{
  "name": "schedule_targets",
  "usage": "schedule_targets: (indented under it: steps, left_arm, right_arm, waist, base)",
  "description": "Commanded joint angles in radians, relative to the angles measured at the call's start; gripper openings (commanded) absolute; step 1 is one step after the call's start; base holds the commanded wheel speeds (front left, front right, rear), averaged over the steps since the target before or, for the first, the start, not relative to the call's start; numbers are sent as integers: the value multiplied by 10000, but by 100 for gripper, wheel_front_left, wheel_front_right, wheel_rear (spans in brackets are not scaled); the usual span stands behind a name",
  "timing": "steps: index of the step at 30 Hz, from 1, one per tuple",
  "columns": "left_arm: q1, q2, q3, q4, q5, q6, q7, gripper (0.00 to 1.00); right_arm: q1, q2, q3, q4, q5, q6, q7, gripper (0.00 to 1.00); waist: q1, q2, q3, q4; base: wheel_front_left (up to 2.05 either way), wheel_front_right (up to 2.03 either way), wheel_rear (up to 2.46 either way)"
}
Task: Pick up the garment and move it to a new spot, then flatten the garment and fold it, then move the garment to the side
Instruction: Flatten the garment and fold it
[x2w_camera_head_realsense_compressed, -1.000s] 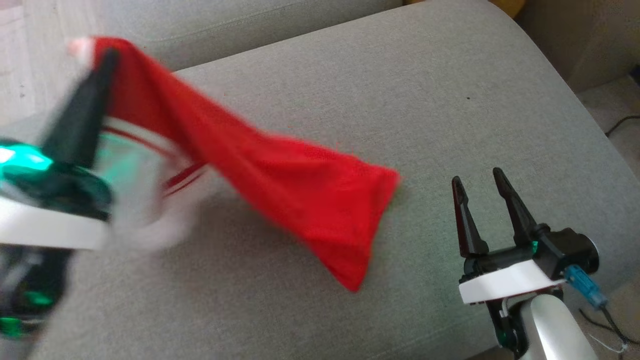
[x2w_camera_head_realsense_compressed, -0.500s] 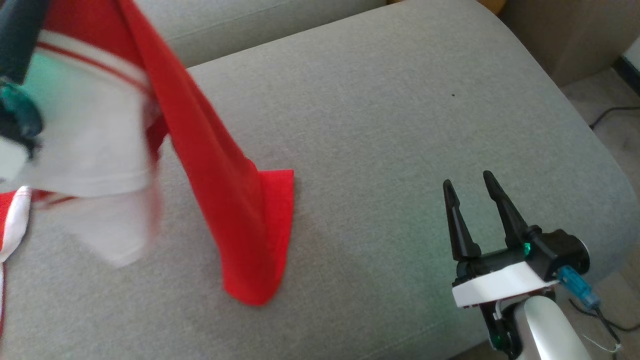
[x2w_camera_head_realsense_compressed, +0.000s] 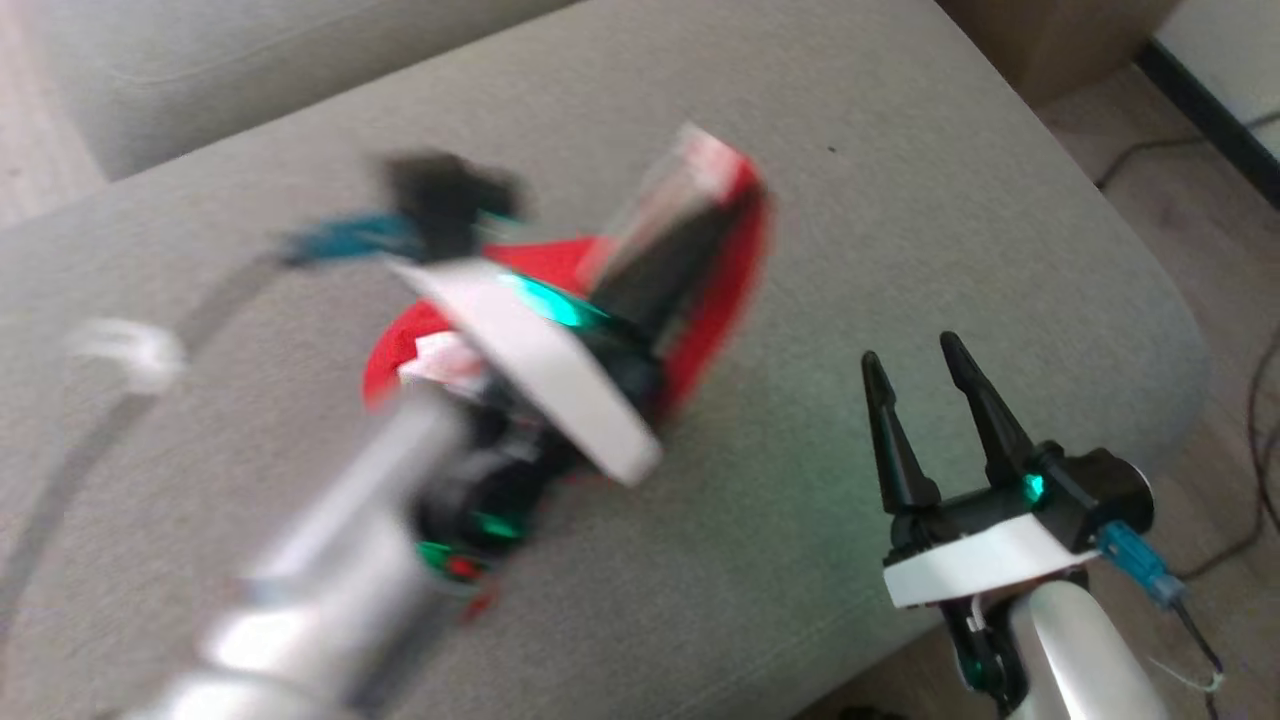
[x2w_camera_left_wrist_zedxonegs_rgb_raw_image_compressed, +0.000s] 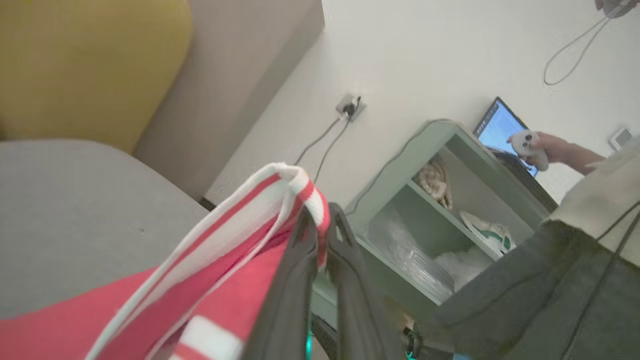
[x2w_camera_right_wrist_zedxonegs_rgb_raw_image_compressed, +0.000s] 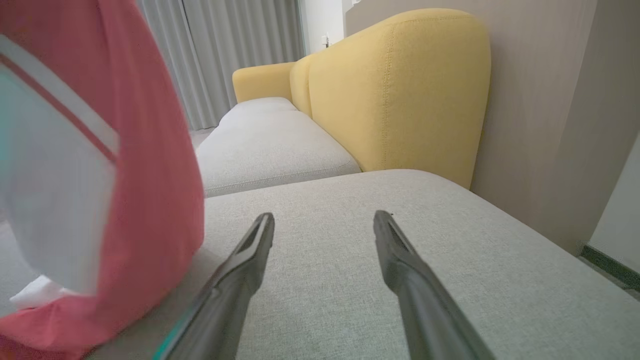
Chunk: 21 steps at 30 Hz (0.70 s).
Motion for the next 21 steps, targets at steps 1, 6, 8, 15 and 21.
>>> schedule_targets:
  steps: [1, 6, 8, 15, 21]
  left_arm:
    - [-624, -69, 260, -148, 164, -104, -110, 0]
    - [-792, -1511, -805, 1789, 1491, -142, -1153, 34]
    - [-788, -1771, -1217, 2371, 2024, -163, -1548, 100]
    - [-659, -1850, -1893, 3177, 2876, -194, -2171, 100]
    - [-106, -1248, -1858, 2801, 3611, 302, -3029, 100]
  right_arm:
    - [-427, -27, 251, -332, 74, 77, -107, 100]
    - [-526, -27, 395, -350, 315, 77, -107, 100]
    - [-527, -27, 396, -374, 373, 77, -107, 100]
    - [-445, -27, 88, -550, 210, 77, -107, 100]
    - [-393, -27, -189, -830, -148, 77, -107, 100]
  waist:
    - [0, 0, 225, -260]
    - [0, 0, 540, -738]
    - [0, 0, 593, -880]
    - [0, 0, 589, -801]
    - [0, 0, 345, -283]
  base:
    - [0, 0, 0]
    - [0, 0, 0]
    - [0, 0, 0]
    - [0, 0, 0]
    - [0, 0, 0]
